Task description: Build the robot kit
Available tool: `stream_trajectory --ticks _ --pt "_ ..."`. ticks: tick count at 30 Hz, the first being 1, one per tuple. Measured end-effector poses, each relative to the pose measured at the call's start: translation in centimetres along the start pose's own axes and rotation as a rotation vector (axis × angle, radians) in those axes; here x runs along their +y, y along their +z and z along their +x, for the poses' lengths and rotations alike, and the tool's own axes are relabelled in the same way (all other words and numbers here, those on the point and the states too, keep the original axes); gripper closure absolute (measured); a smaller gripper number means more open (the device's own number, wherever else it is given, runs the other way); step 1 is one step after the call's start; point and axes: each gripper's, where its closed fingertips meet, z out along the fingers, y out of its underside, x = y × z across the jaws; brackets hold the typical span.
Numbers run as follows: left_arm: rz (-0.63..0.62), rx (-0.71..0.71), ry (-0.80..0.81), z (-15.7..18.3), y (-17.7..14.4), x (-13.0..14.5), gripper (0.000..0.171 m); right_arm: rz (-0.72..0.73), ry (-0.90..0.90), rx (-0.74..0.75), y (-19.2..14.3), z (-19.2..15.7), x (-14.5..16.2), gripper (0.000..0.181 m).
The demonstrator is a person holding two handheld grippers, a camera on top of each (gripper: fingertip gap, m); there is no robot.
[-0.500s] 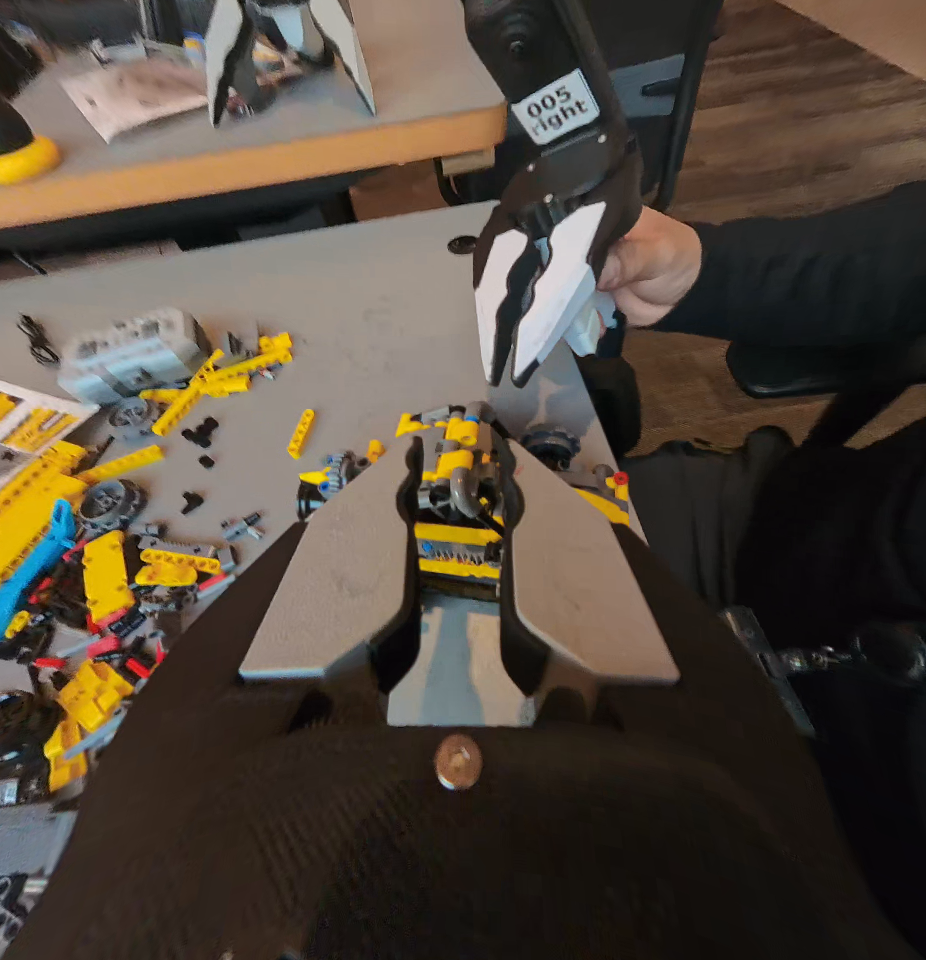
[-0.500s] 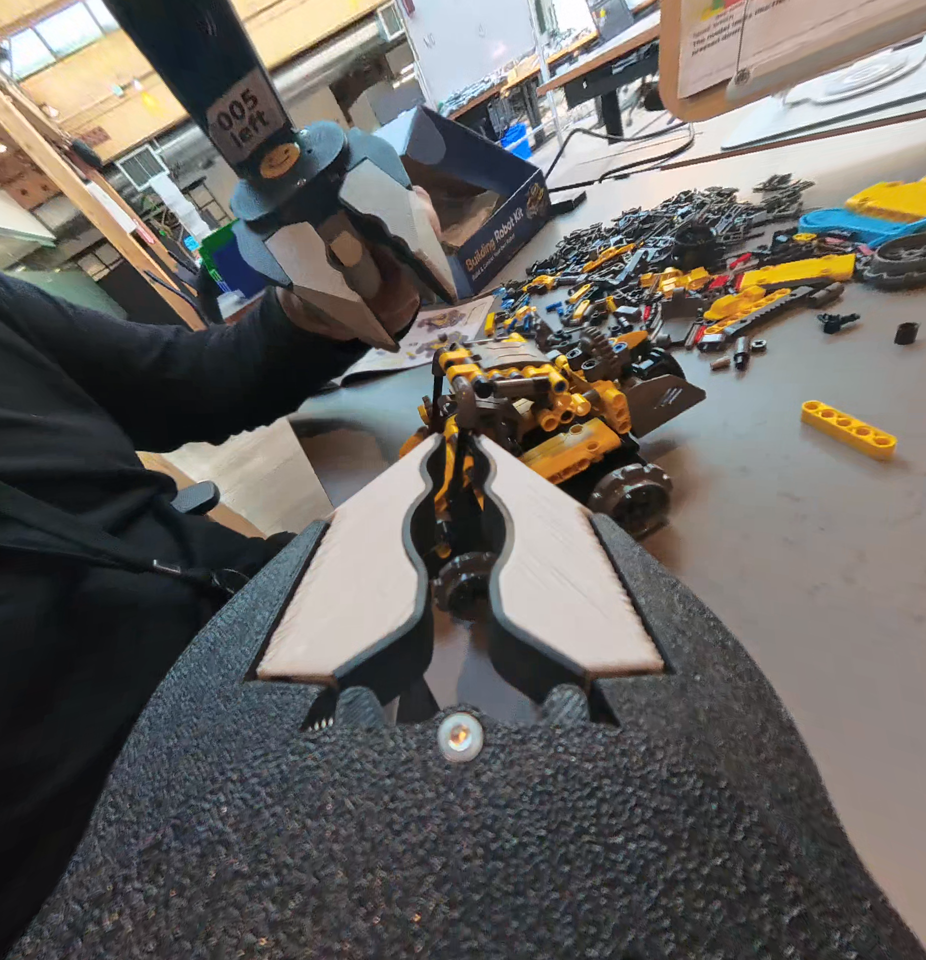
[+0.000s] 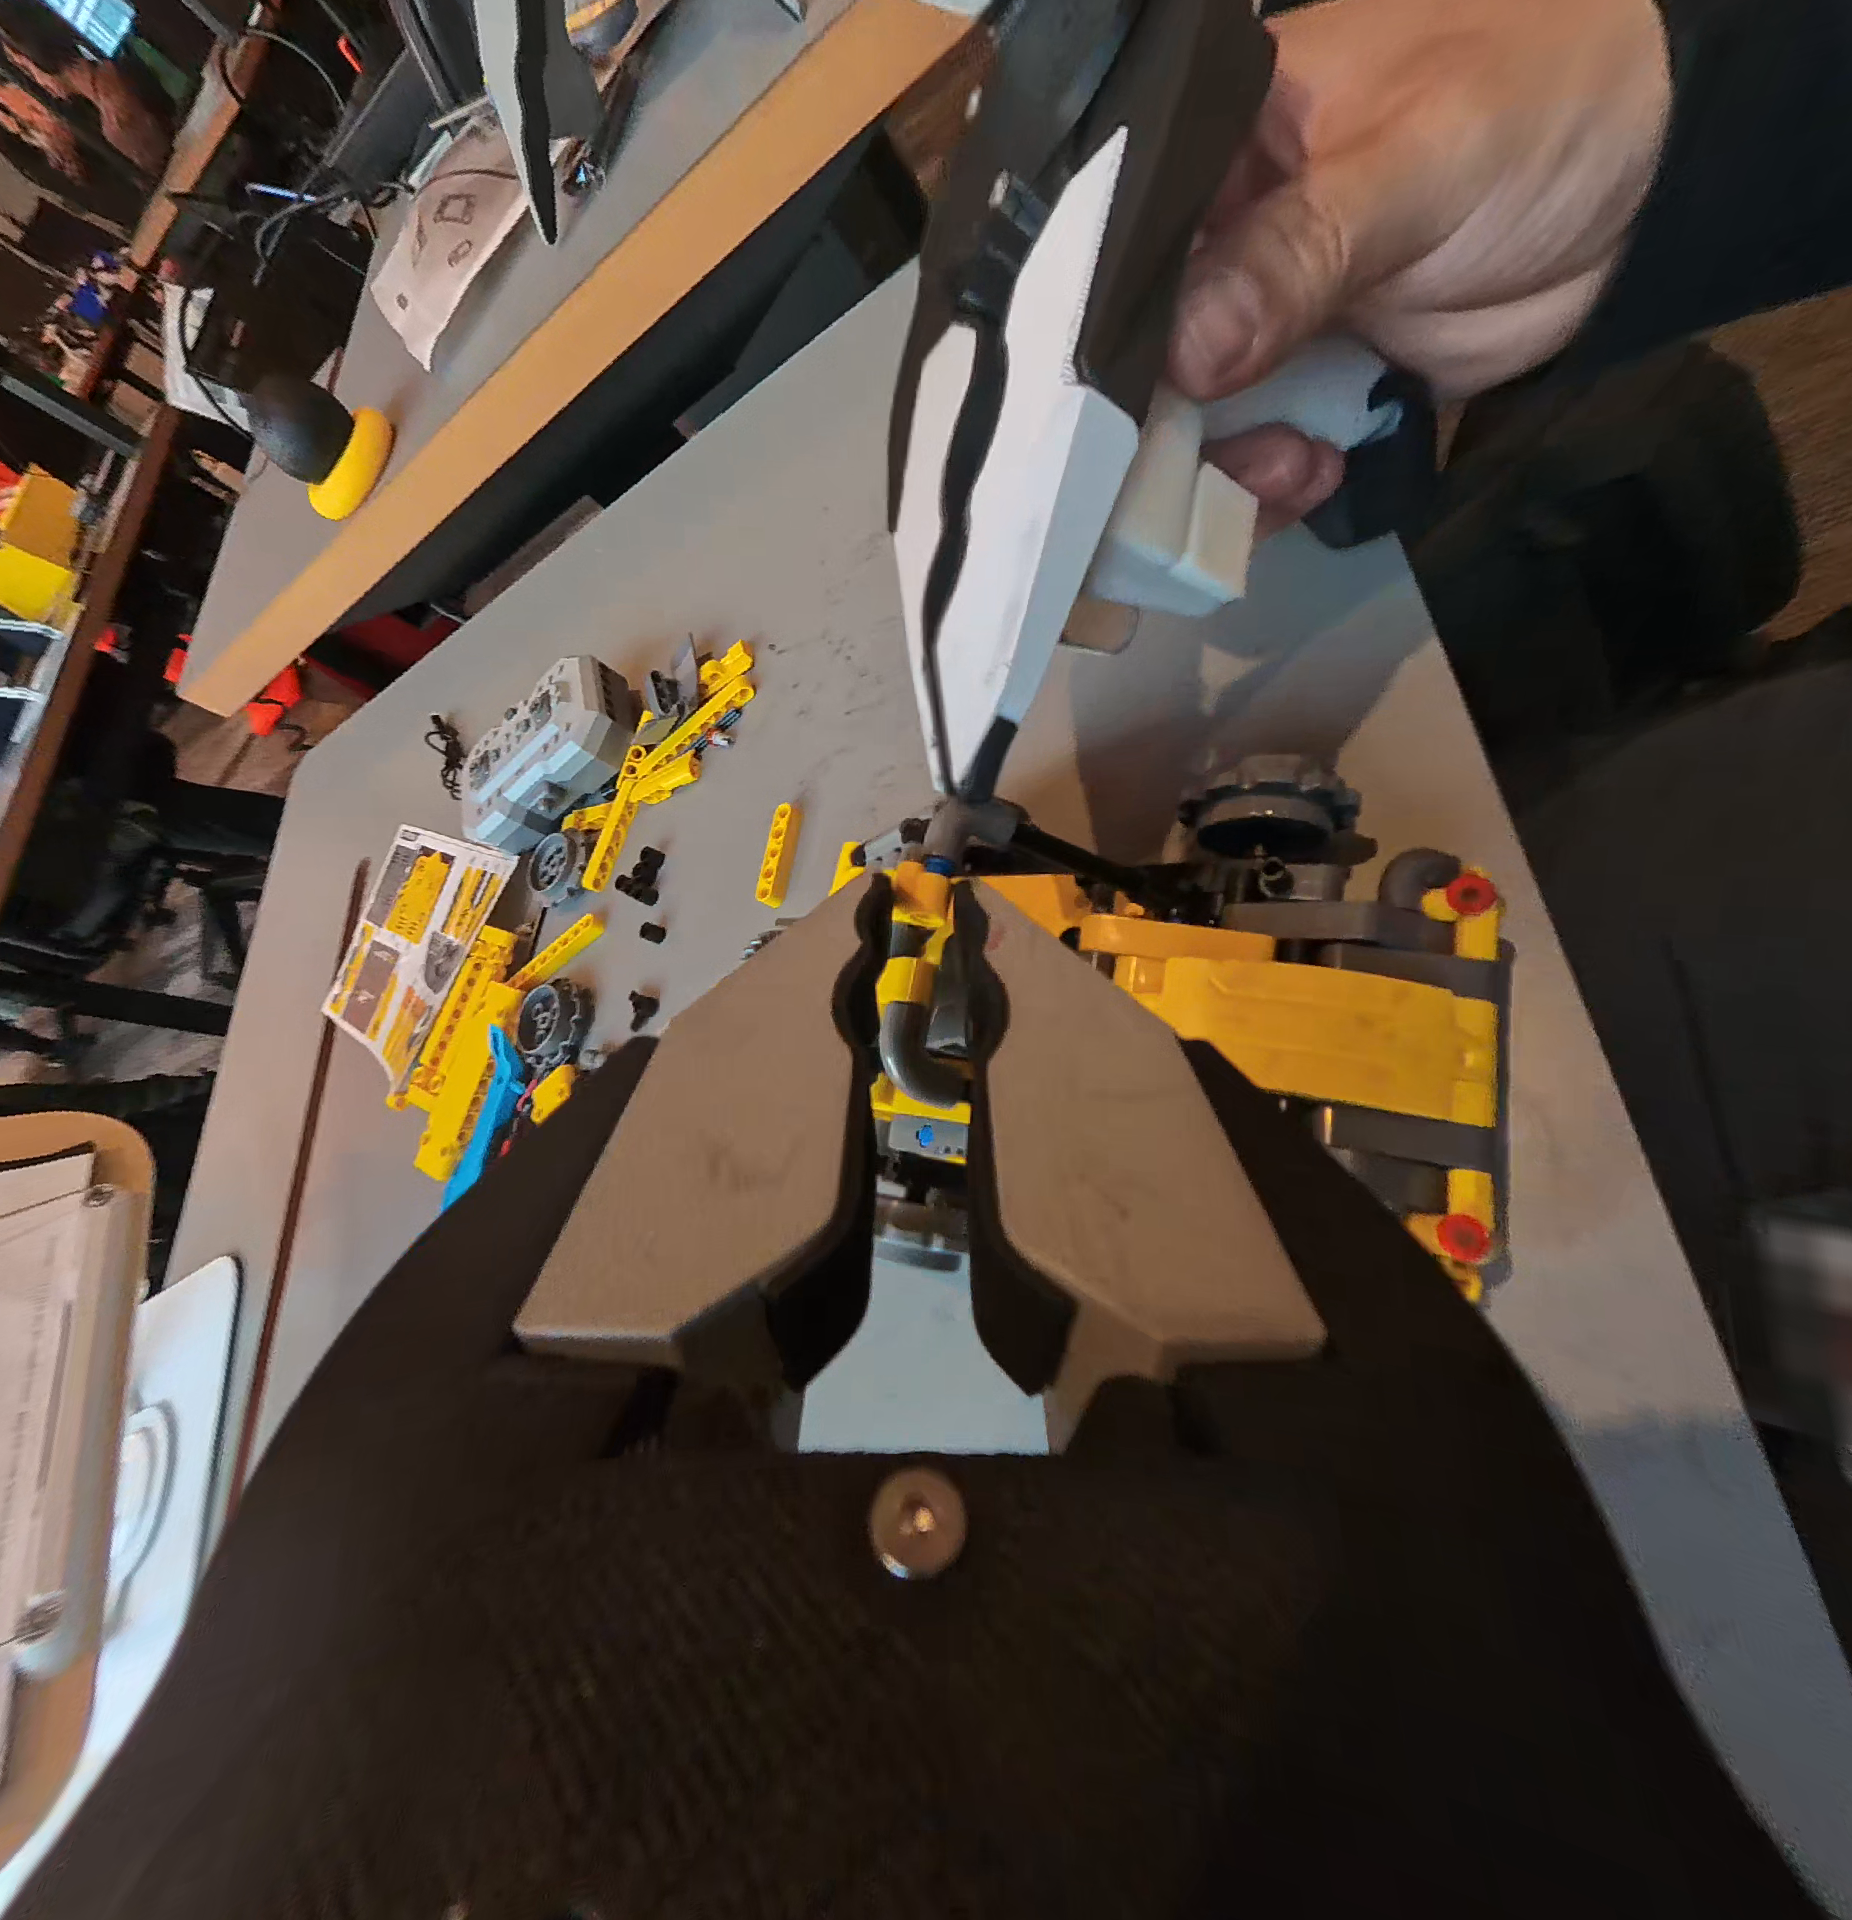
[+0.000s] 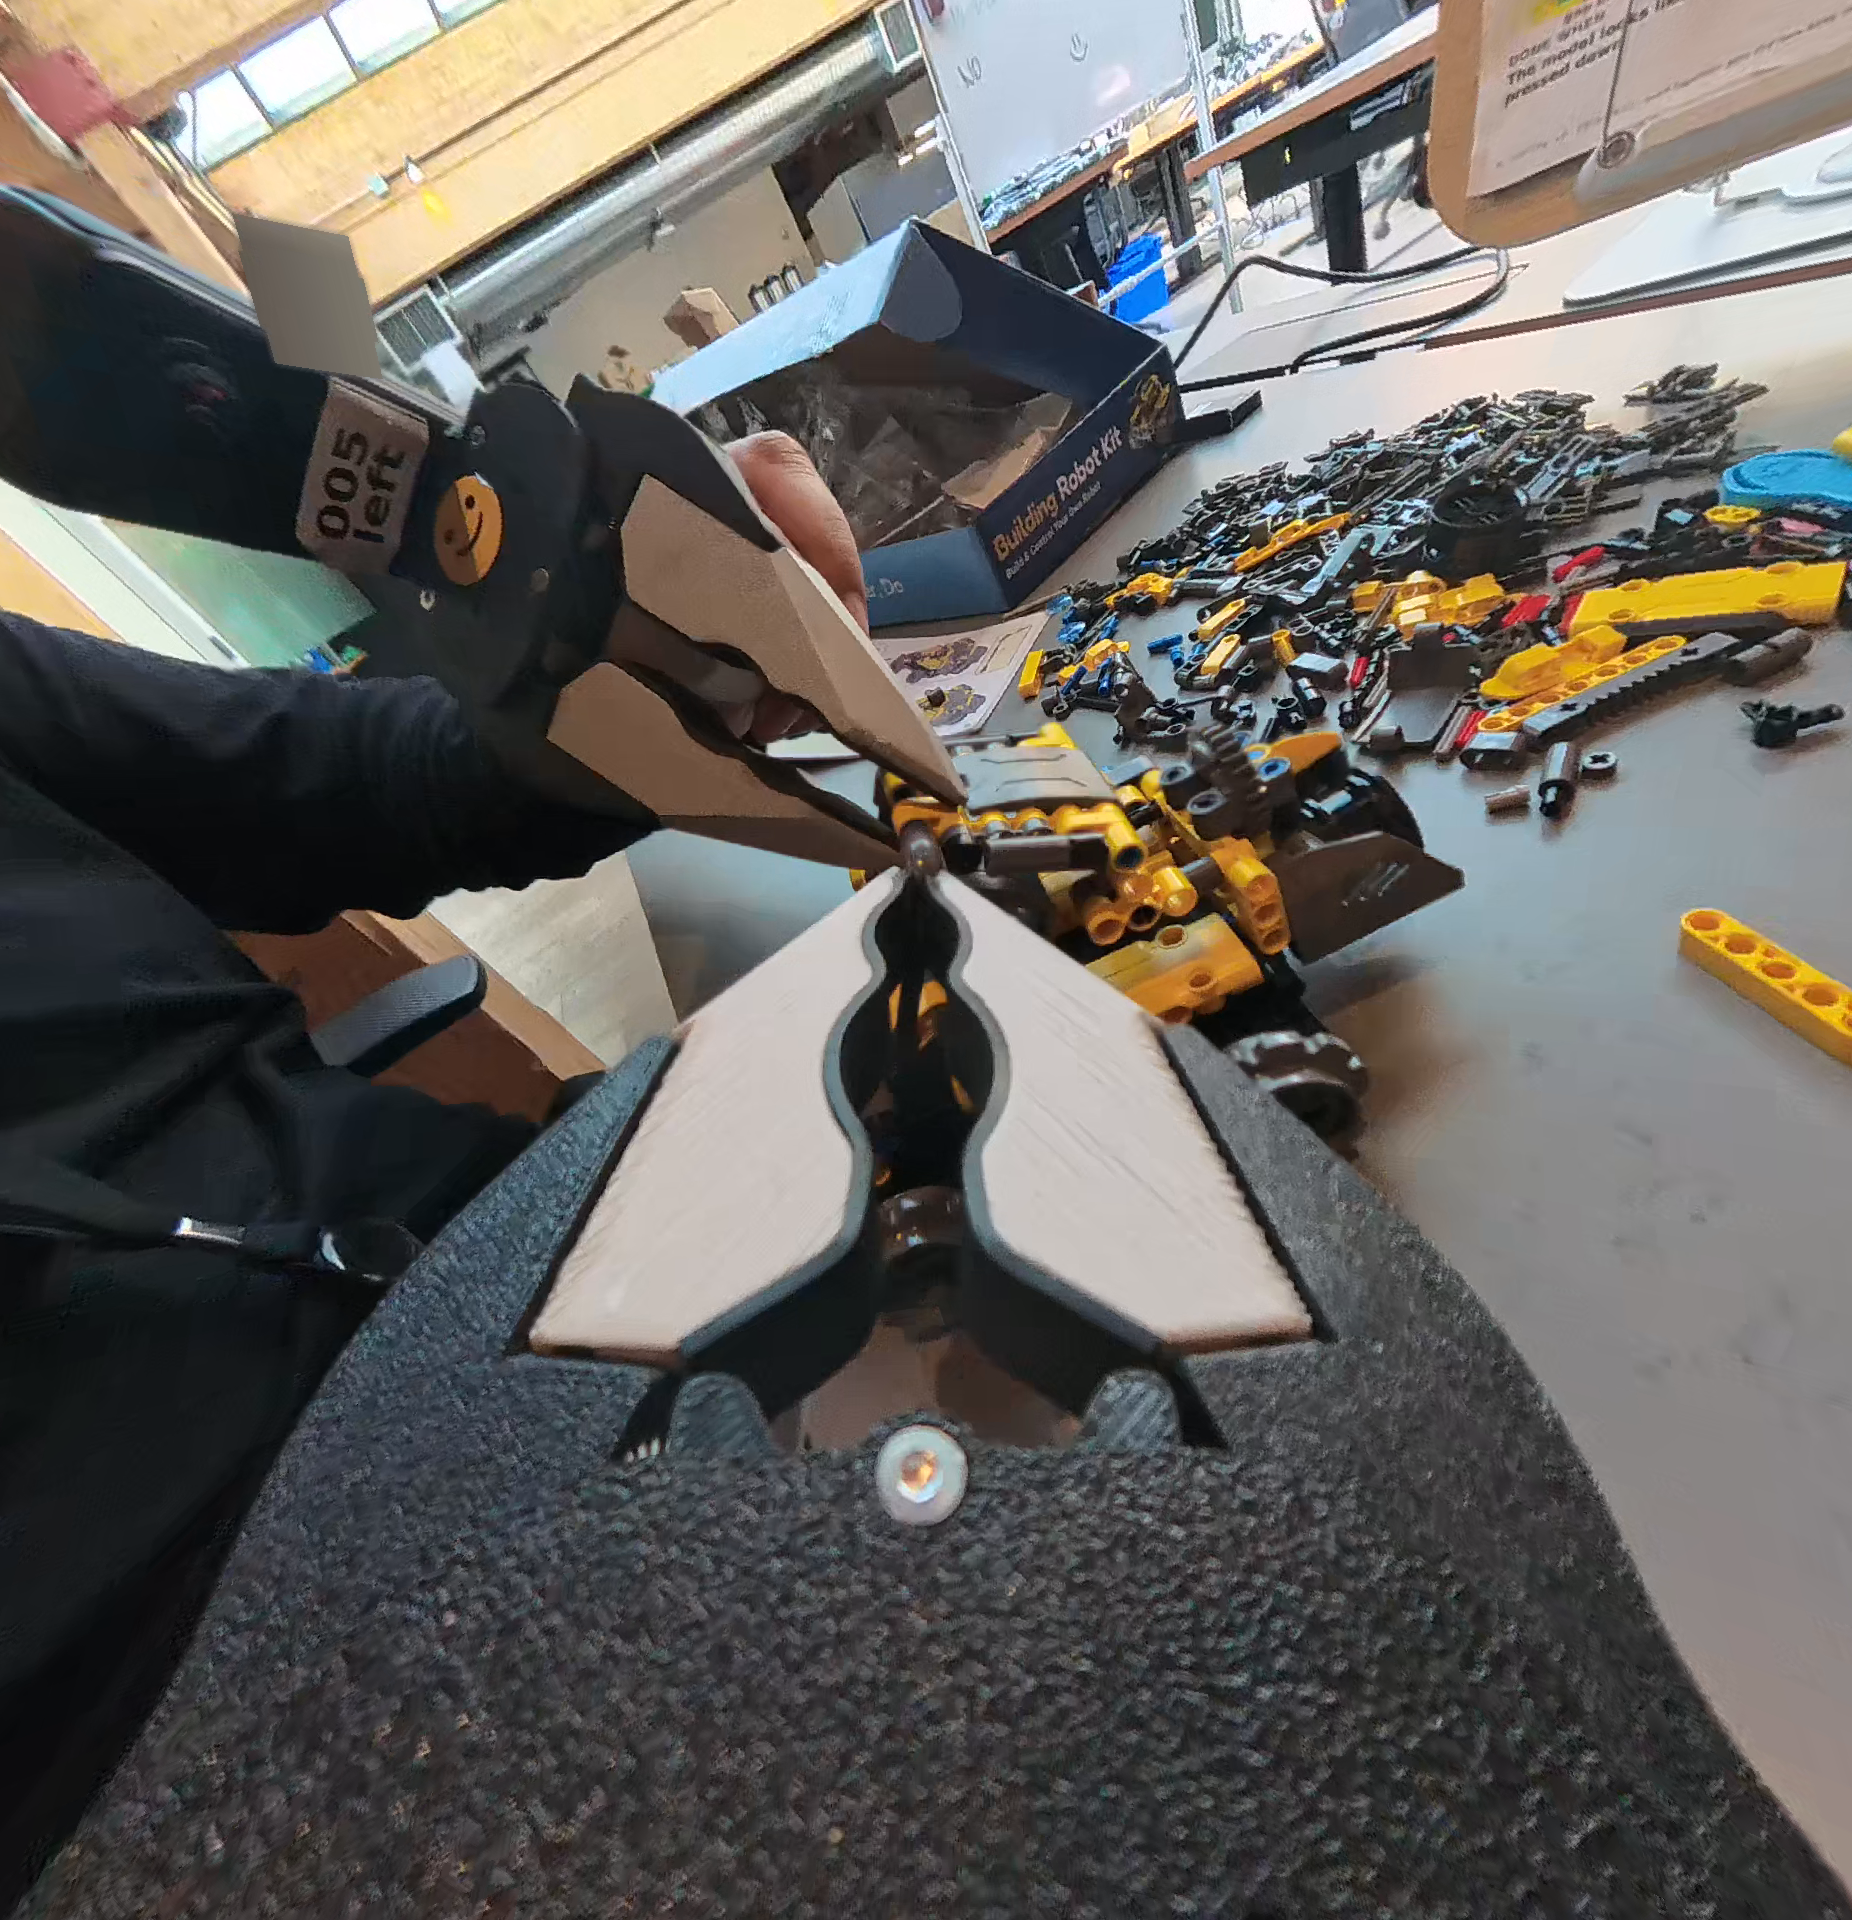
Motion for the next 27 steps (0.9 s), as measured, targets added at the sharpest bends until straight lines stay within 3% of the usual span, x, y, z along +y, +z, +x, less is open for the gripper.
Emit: stream_trajectory --ticks 6,12,18,27 --pt "-0.034 -0.065 0.093 -0.1 -0.2 0.1 0.165 -0.069 -0.151 0.047 0.0 0.1 0.1 0.177" --pt "-0.046 -0.135 0.213 -0.2 -0.1 0.1 0.166 -0.07 -0.135 0.036 -0.1 0.3 0.1 0.179" --pt "-0.022 -0.119 0.149 -0.2 -0.1 0.1 0.165 -0.088 -0.184 0.084 -1.1 0.7 -0.1 0.181" --pt "-0.042 -0.15 0.216 -0.3 0.1 0.2 0.165 -0.094 -0.158 0.049 -0.2 0.7 0.6 0.181"
